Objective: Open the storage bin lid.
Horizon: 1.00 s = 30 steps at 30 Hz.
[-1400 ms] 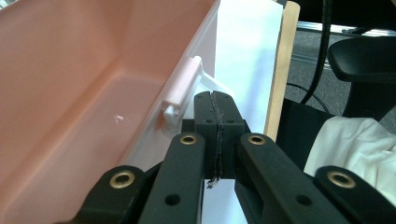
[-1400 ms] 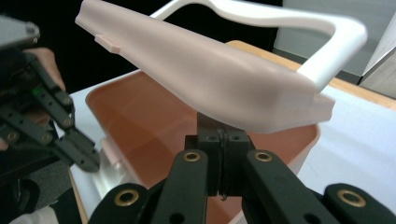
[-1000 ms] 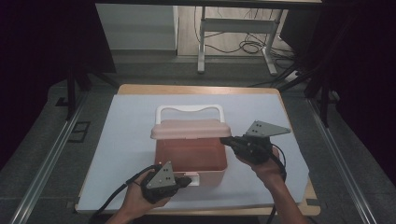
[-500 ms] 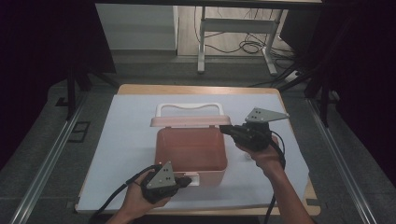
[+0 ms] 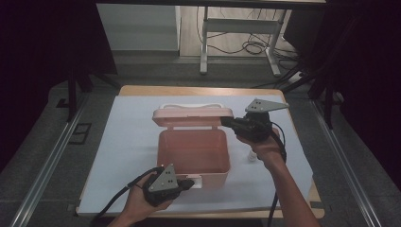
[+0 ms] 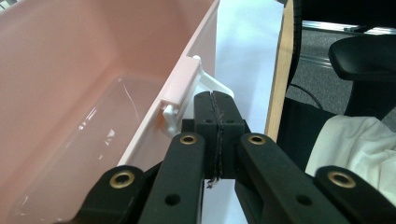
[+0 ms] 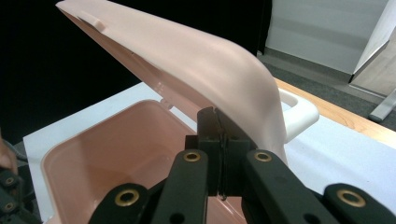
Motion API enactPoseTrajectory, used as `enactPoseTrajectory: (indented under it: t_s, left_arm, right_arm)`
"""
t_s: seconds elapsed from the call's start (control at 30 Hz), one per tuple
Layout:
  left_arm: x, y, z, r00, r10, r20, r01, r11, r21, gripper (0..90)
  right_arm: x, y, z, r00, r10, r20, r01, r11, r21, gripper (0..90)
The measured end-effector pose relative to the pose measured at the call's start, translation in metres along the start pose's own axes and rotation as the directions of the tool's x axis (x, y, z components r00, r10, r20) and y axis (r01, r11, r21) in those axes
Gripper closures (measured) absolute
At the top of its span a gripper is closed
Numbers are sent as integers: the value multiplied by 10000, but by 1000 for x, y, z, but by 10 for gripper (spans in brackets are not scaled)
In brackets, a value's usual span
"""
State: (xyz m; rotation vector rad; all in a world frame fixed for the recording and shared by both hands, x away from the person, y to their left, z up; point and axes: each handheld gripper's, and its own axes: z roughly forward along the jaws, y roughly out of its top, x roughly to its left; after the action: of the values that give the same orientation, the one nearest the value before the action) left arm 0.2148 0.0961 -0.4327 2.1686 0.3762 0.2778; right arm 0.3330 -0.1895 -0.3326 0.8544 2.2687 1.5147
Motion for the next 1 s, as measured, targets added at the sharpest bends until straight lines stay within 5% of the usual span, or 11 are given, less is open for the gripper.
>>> enactPoseTrajectory:
  t_s: [1.0]
  left_arm:
    - [1, 0, 1, 9999, -53, 87, 53, 10000, -31, 900]
  right_arm:
    - [-39, 15, 34, 9962, 618, 606, -646, 9969, 449, 894]
